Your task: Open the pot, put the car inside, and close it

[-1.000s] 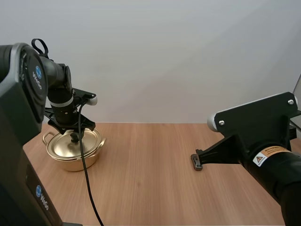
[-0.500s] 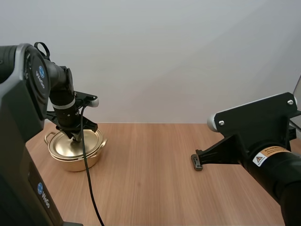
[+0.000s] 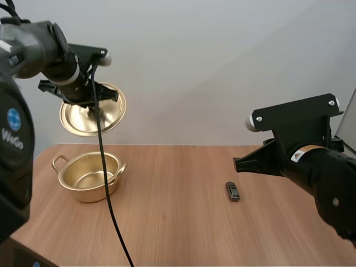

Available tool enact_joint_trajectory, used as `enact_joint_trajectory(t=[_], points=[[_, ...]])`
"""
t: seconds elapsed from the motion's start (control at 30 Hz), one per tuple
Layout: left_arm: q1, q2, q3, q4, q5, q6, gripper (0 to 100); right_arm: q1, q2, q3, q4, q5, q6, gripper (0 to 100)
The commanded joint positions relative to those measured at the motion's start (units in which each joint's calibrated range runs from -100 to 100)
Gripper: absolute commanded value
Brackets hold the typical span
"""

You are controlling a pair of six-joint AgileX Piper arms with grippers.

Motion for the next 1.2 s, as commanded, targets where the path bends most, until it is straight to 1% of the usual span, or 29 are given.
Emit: enact_joint_trajectory(t=[0.0, 0.17, 0.23, 0.27, 0.3, 0.37, 0.43, 0.47, 0.5, 0.53, 0.63, 0.67, 0.73, 0.87, 0.9, 1.17], points=[[0.03, -7.3, 0.0, -1.9, -0.8, 0.1, 0, 0.0, 15.5, -3.5, 0.3, 1.1, -0.6, 0], [0.03, -14.3, 0.0, -2.0, -1.7, 1.0, 0, 0.1, 35.8, -10.6, 0.5, 6.1, -0.6, 0], [0.03, -16.7, 0.0, -2.0, -1.7, 1.2, 0, 0.1, 42.6, -12.6, 1.3, 6.9, -1.9, 0], [0.03, -17.7, 0.0, -2.0, -1.7, 1.2, 0, 0.1, 45.3, -13.5, 1.4, 7.3, -2.3, 8], [0.03, -18.7, 0.0, -2.0, -1.7, 1.2, 0, 0.1, 47.1, -14.1, 1.4, 7.2, -2.6, 18], [0.03, -20.3, 0.0, -2.0, -1.5, 1.1, 0, 0.1, 50.7, -14.8, 1.4, 5.9, -2.8, 50], [0.03, -21.7, 0.0, -2.0, -0.3, 0.3, 0, 0.1, 53.4, -15.1, 1.8, 3.5, -2.8, 77], [0.03, -22.4, 0.0, -2.0, 0.3, -0.2, 0, 0.1, 54.6, -15.1, 1.8, 2.3, -2.8, 85], [0.03, -22.9, 0.0, -2.0, 0.8, -0.4, 0, 0.3, 55.9, -15.1, 1.8, 1.4, -2.8, 86], [0.03, -23.4, 0.0, -2.0, 0.8, -0.4, 0, 0.5, 57.1, -15.1, 1.6, 0.7, -2.8, 83], [0.03, -24.4, 0.0, -2.1, 0.8, -0.4, 0, 1.2, 60.2, -15.1, 2.2, -1.6, -2.8, 70], [0.03, -24.5, 0.0, -2.1, 0.8, -0.4, 0, 1.5, 61.1, -15.1, 3.0, -2.4, -2.8, 68], [0.03, -24.9, 0.0, -2.1, 1.2, -0.3, 0, 1.9, 62.2, -15.1, 3.9, -3.3, -2.8, 71], [0.03, -24.9, 0.0, -2.1, 1.9, -0.3, 0, 2.1, 64.1, -17.3, 3.9, -2.5, -3.0, 88], [0.03, -24.9, 0.0, -2.1, 1.9, -0.3, 0, 2.1, 64.5, -17.8, 4.2, -2.5, -3.0, 89], [0.03, -24.9, 0.0, -2.1, 2.2, -0.3, 0, 2.1, 67.5, -19.6, 5.8, 0.1, -3.1, 89]])
